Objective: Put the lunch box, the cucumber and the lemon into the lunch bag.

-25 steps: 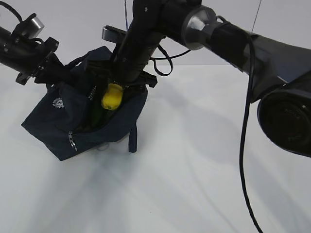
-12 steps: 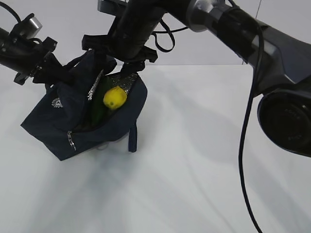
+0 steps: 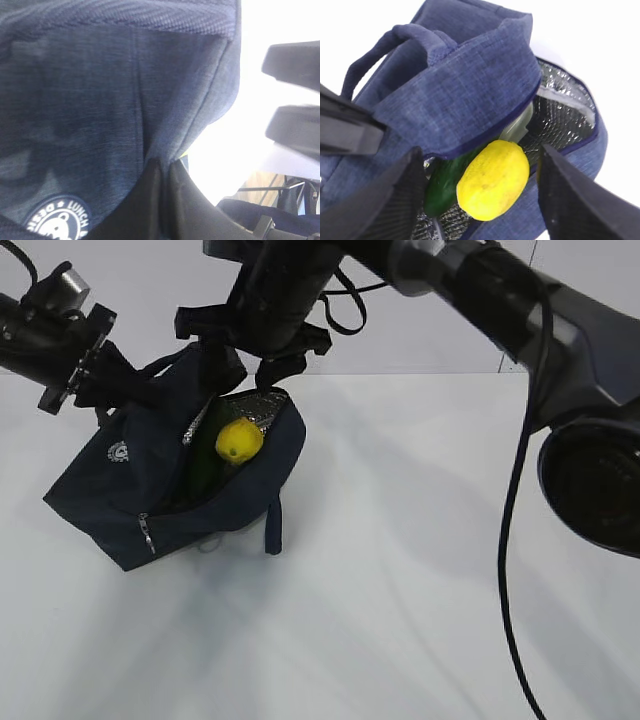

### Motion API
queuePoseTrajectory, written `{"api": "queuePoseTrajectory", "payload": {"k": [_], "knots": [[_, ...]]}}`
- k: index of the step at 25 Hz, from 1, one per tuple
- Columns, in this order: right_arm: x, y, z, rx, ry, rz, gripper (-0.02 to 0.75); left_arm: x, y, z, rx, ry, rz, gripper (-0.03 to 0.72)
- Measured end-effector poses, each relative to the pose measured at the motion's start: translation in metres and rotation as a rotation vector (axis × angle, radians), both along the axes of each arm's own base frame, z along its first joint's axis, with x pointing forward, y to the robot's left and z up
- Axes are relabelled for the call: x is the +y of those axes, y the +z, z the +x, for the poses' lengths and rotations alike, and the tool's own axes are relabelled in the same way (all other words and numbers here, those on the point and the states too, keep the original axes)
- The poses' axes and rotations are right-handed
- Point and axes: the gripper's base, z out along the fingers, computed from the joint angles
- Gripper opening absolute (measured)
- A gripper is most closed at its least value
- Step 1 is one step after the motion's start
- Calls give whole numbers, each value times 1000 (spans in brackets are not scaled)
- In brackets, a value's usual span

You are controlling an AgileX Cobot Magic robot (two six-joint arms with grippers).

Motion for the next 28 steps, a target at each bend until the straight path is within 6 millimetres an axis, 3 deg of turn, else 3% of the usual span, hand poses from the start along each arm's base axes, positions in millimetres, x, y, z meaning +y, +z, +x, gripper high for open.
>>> {"api": "queuePoseTrajectory", "payload": {"k": [15,26,28], "knots": [[-15,50,-16,-154,114,-62,521,8,1,1,-1,21,-18,-9],[-68,67,-67,-112,101,-327,521,6,4,2,-2,34,-53,-9],[-75,63,-76,-84,106,-353,521,6,4,2,-1,36,-58,-9]]}}
